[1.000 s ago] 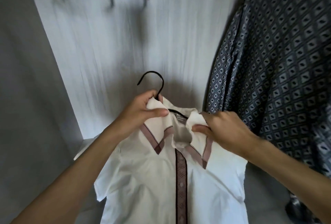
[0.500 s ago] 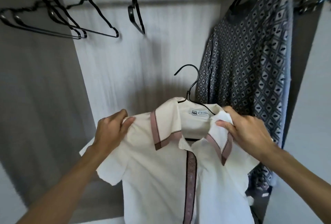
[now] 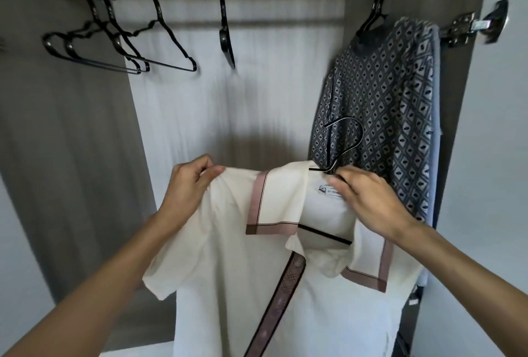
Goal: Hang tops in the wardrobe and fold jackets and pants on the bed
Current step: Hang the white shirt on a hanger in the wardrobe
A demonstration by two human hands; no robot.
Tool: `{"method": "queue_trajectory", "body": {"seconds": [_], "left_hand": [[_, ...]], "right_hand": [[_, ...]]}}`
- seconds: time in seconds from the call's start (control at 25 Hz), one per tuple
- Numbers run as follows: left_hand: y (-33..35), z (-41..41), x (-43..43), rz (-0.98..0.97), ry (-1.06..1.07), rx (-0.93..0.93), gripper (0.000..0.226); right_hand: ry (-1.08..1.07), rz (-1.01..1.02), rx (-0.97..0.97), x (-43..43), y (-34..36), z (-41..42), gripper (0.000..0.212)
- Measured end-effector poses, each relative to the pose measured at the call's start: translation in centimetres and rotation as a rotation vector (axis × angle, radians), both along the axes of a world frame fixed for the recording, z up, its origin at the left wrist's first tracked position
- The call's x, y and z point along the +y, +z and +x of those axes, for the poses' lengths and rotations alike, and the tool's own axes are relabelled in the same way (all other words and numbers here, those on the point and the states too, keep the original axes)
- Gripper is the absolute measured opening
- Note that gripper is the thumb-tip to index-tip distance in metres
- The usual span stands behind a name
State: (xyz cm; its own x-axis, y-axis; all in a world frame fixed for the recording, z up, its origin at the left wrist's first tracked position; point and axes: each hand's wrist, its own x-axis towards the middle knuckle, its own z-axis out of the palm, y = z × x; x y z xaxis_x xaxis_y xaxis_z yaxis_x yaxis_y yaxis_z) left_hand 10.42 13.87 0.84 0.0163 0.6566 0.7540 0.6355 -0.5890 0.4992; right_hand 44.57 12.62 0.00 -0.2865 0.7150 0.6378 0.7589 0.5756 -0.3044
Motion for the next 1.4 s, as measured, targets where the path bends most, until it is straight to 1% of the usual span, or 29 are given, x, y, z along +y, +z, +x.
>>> {"method": "queue_trajectory", "body": {"seconds": [0.08, 0.2, 0.24, 0.28, 0.32, 0.4, 0.44, 0.48, 0.56, 0.64, 0.72, 0.8, 0.88, 0.92, 0.96, 1.04, 1.12, 1.16, 1.24, 1.28, 1.4], "left_hand": [[0.2, -1.8, -0.5, 0.036, 0.014, 0.039, 0.053], [-0.6, -3.5, -0.1, -0.041, 0.136, 0.144, 0.070], [-0.7, -3.7, 0.0, -0.070, 0.197, 0.206, 0.071], [-0.7, -3.6, 0.0, -0.089, 0.204, 0.271, 0.068], [-0.4, -2.9, -0.3, -0.102, 0.132, 0.311, 0.058], [0.8, 0.2, -1.6, -0.150, -0.122, 0.285, 0.039], [1.5, 1.9, -2.0, -0.180, -0.218, 0.274, 0.037], [1.8, 3.7, -2.2, -0.194, -0.270, 0.280, 0.038], [1.4, 6.4, -2.1, -0.156, -0.274, 0.317, 0.034], [0.9, 7.5, -1.8, -0.109, -0.222, 0.300, 0.025], [1.2, 7.7, -1.5, -0.120, -0.192, 0.313, 0.025], [1.8, 8.1, -1.5, -0.140, -0.273, 0.361, 0.024], [2.3, 8.5, -1.8, -0.133, -0.424, 0.362, 0.033], [2.3, 8.4, -1.8, -0.129, -0.478, 0.334, 0.032], [2.2, 8.4, -1.7, -0.131, -0.506, 0.292, 0.028], [1.9, 8.0, -1.5, -0.155, -0.498, 0.207, 0.023], [1.8, 7.8, -1.2, -0.206, -0.516, 0.159, 0.022], [1.8, 7.7, -1.1, -0.223, -0.528, 0.164, 0.020], [1.9, 7.5, -1.1, -0.224, -0.517, 0.221, 0.019], [1.9, 7.3, -1.0, -0.216, -0.493, 0.248, 0.019], [1.6, 6.5, -0.4, -0.144, -0.430, 0.304, 0.028]], "right_hand": [[-0.015, 0.002, 0.002, 0.0, 0.2, 0.2, 0.033], [-0.004, -0.008, 0.056, -0.3, 0.5, -0.3, 0.037], [-0.009, 0.005, 0.075, -0.3, 0.6, -0.6, 0.037], [-0.011, 0.021, 0.092, -0.3, 0.6, -0.8, 0.036], [-0.014, 0.038, 0.103, -0.3, 0.6, -1.0, 0.035], [-0.019, 0.061, 0.095, -0.4, 0.7, -1.5, 0.033], [-0.014, 0.073, 0.090, -0.5, 0.8, -1.8, 0.033], [-0.006, 0.082, 0.095, -0.7, 0.9, -2.1, 0.034], [0.004, 0.082, 0.133, -1.2, 1.1, -2.5, 0.034], [0.003, 0.058, 0.181, -1.8, 1.3, -2.5, 0.034], [-0.035, 0.043, 0.203, -2.0, 1.3, -2.4, 0.034], [-0.106, 0.042, 0.176, -1.9, 1.4, -2.4, 0.032], [-0.117, 0.019, 0.137, -1.7, 1.7, -2.2, 0.029], [-0.062, -0.029, 0.118, -1.7, 2.0, -1.9, 0.026], [0.045, -0.106, 0.115, -1.7, 2.4, -1.3, 0.021], [0.310, -0.335, 0.162, -2.4, 3.1, 0.0, 0.008], [0.464, -0.544, 0.236, -3.0, 3.4, 1.2, 0.038], [0.487, -0.588, 0.247, -3.1, 3.2, 1.6, 0.052], [0.507, -0.627, 0.267, -2.9, 3.0, 1.8, 0.069], [0.497, -0.634, 0.246, -3.0, 2.8, 1.7, 0.075], [0.400, -0.596, 0.045, -3.1, 2.9, 1.8, 0.096]]}}
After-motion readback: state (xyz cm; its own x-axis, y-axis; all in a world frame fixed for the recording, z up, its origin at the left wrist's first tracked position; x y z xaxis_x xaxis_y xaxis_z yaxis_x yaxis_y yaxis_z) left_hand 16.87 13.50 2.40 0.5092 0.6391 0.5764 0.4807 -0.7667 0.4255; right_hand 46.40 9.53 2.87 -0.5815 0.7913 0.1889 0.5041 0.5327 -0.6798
